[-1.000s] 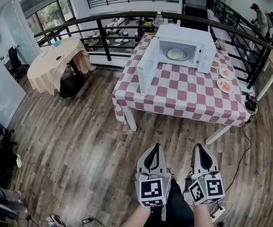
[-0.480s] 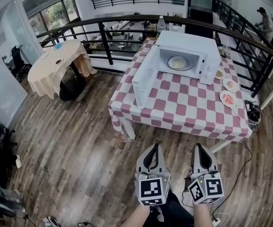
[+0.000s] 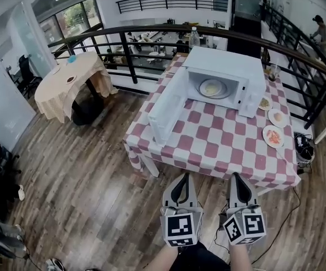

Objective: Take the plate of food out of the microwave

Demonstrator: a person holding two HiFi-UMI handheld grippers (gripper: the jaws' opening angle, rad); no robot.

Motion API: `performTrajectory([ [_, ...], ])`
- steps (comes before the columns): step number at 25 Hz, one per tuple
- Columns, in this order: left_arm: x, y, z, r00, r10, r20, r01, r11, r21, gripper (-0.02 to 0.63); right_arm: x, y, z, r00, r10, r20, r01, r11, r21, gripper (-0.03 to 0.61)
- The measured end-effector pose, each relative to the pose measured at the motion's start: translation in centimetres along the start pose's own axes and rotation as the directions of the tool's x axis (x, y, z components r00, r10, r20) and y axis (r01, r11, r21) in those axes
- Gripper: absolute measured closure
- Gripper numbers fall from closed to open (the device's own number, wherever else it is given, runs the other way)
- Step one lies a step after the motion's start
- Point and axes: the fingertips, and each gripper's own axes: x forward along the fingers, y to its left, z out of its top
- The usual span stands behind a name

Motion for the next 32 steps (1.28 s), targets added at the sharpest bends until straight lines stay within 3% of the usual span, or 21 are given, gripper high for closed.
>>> performTrajectory([
  [19, 6.5, -1.0, -0.5, 0.999, 0.0, -0.032, 0.0, 1.0, 0.015, 0.601, 5.3, -4.6, -0.7, 1.0, -0.008, -0.009, 0.009, 0.999, 0.05, 0.581],
  [32, 16.0, 0.8, -0.3, 0.998, -0.047, -0.043, 0.047, 0.999, 0.003, 0.601, 13.7, -7.4, -0.3, 0.998, -0.05, -0.025, 0.051, 0.998, 0.037, 0.581],
])
